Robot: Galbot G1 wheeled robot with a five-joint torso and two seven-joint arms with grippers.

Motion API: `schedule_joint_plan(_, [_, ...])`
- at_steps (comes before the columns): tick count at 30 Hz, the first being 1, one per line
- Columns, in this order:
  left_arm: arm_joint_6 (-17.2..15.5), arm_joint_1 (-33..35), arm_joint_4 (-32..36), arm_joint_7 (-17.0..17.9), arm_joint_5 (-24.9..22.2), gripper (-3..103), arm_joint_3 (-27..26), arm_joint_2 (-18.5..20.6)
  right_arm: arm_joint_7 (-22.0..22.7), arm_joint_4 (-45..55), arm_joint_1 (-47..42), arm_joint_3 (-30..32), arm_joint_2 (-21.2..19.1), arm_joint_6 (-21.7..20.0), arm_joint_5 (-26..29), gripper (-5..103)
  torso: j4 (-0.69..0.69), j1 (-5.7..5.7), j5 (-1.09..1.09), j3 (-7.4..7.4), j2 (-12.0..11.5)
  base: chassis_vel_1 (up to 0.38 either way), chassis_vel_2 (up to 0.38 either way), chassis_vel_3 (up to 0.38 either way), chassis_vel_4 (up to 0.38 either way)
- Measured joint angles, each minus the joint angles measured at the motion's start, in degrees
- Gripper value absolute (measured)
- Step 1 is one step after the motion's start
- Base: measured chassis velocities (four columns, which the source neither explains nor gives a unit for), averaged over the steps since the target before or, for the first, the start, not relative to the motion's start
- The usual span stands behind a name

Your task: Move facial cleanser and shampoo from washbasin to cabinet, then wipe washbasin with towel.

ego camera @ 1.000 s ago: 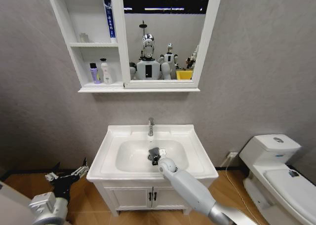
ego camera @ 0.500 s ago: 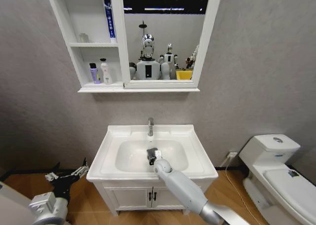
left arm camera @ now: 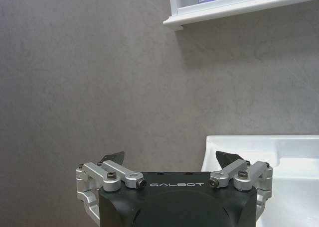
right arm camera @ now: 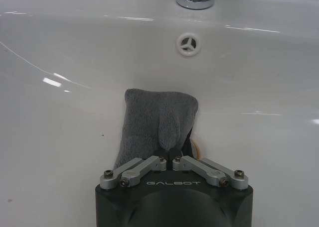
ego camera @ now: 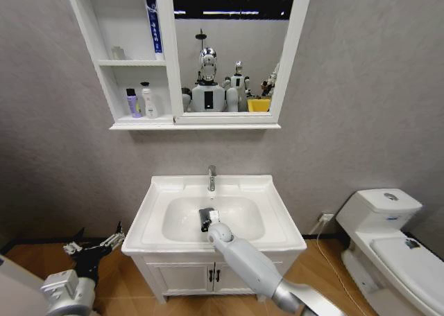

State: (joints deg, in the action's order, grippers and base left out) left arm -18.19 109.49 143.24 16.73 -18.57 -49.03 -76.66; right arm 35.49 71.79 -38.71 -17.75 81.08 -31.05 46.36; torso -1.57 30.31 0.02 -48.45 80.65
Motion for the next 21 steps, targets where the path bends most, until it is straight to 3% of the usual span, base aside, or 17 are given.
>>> schedule_joint_plan(17, [0.00, 0.00, 0.00, 0.00, 0.00, 100, 0.00, 0.00, 1.69, 7.62, -3.11, 3.38, -7.96, -1.61, 2.23, 1, -0.02, 0.00, 0.00, 0.00, 0.01, 0.000, 0.000, 0.000, 0.000])
schedule_joint_plan(21, [0.00, 0.00, 0.00, 0.00, 0.00, 100, 0.00, 0.00, 2.97, 10.69, -4.98, 4.77, -11.57, -2.27, 2.61, 1, -0.01, 0.00, 0.00, 0.00, 0.01, 0.000, 0.000, 0.000, 0.000])
